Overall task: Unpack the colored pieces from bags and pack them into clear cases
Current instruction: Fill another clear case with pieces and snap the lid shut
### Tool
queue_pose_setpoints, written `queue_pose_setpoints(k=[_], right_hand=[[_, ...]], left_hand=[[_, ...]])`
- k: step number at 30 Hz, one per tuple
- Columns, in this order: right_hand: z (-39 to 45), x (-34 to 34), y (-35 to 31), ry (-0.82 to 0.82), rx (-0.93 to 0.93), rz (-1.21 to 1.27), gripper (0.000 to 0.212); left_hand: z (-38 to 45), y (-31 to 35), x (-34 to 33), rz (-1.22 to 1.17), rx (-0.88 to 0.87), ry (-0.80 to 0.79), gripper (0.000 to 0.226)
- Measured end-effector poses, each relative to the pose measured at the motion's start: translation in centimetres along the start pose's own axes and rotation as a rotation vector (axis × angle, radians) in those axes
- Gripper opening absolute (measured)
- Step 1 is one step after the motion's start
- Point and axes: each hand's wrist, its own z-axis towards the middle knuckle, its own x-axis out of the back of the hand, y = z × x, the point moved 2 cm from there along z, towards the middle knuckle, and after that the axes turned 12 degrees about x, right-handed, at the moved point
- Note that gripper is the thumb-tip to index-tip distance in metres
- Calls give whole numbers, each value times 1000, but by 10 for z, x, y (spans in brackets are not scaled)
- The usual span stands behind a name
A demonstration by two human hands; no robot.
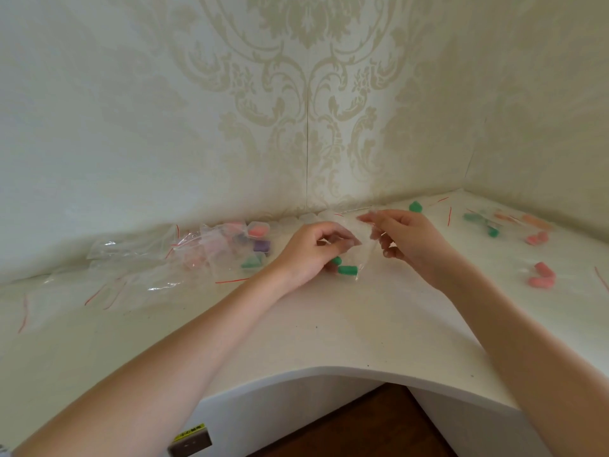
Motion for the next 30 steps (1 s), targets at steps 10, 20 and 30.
queue_pose_setpoints(k=[10, 20, 30], right_hand=[[1, 10, -2, 5, 55, 85, 7], [0, 8, 1, 1, -94, 252, 8], [-6, -4, -12, 75, 239, -98, 17]], left_hand=[[10, -2, 16, -247, -2, 432, 17], [2, 3, 12, -68, -139, 497, 18], [-11, 14, -14, -194, -107, 133, 35]])
